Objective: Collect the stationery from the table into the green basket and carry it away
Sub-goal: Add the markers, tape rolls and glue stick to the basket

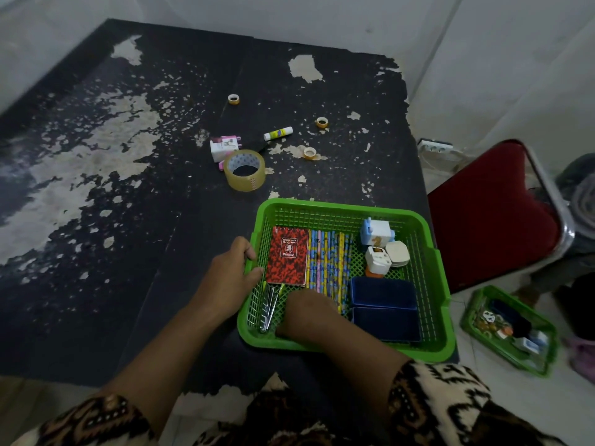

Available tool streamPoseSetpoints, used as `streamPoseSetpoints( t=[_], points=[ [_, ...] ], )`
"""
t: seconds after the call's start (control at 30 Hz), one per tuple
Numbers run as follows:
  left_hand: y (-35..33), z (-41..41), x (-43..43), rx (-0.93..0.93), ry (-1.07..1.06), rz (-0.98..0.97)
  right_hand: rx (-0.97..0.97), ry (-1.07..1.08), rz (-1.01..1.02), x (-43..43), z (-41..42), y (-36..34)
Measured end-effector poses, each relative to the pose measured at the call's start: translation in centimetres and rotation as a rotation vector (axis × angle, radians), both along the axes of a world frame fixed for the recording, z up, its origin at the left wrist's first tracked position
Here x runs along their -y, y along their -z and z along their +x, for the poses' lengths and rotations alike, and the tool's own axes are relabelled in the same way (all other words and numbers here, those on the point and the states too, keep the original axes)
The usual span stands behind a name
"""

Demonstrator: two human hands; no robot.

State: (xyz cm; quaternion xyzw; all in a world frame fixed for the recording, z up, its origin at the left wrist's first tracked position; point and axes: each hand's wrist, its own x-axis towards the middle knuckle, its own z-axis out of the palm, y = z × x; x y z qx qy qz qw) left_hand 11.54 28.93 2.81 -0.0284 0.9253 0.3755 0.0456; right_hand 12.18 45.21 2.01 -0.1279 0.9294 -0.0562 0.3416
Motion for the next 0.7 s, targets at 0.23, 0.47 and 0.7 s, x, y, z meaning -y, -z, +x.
streamPoseSetpoints(
  t=[0.23, 0.47, 0.7],
  points=[
    [0.1, 0.0, 0.1, -0.004, 0.016, -0.016, -0.034, 0.023, -0.037, 0.9, -0.3, 0.3],
    [-0.1, 0.2, 0.0, 0.009, 0.019, -0.016, 0.042, 0.125, -0.098, 1.2, 0.3, 1.2],
    [-0.3, 0.2, -0.5, 0.006, 0.003, -0.056, 0.047, 0.144, -0.210, -0.6, -0.1, 0.1]
  ],
)
